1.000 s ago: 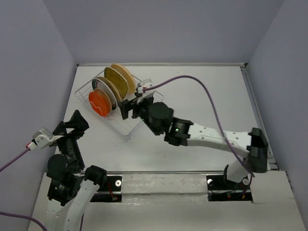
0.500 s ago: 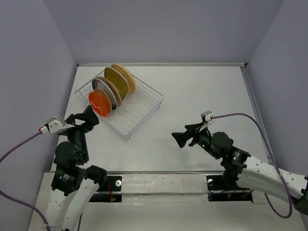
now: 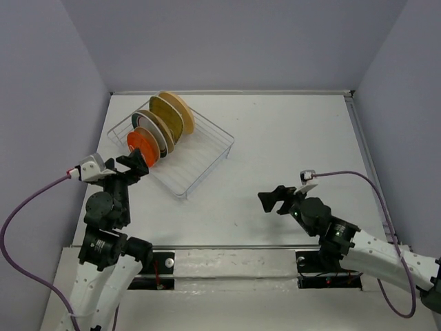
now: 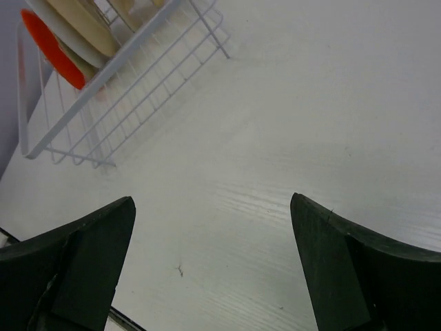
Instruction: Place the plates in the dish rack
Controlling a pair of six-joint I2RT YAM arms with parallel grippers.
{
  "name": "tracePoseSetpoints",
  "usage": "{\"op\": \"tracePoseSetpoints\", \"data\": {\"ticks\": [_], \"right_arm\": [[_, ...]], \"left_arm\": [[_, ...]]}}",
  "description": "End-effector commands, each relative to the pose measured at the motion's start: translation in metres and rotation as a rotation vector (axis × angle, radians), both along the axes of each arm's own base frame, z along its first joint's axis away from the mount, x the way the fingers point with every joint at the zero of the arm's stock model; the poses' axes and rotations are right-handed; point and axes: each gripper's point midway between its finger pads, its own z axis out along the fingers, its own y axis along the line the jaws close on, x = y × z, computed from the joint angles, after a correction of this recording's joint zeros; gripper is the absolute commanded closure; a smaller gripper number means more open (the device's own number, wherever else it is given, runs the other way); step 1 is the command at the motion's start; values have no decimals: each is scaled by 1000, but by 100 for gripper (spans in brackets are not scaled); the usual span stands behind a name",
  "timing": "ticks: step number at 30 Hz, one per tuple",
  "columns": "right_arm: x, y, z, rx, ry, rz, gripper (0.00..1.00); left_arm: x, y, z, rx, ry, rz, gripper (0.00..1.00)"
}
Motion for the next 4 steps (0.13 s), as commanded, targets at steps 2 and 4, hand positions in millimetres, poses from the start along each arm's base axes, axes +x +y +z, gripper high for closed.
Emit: {"op": "tracePoseSetpoints", "data": {"ticks": [2, 4], "right_arm": [[4, -10, 69, 85, -110, -41, 0], [1, -19, 85, 107, -142, -54, 0]], "left_arm": [[1, -6, 15, 10, -57, -43, 1], [0, -7, 16, 9, -62, -49, 1]]}}
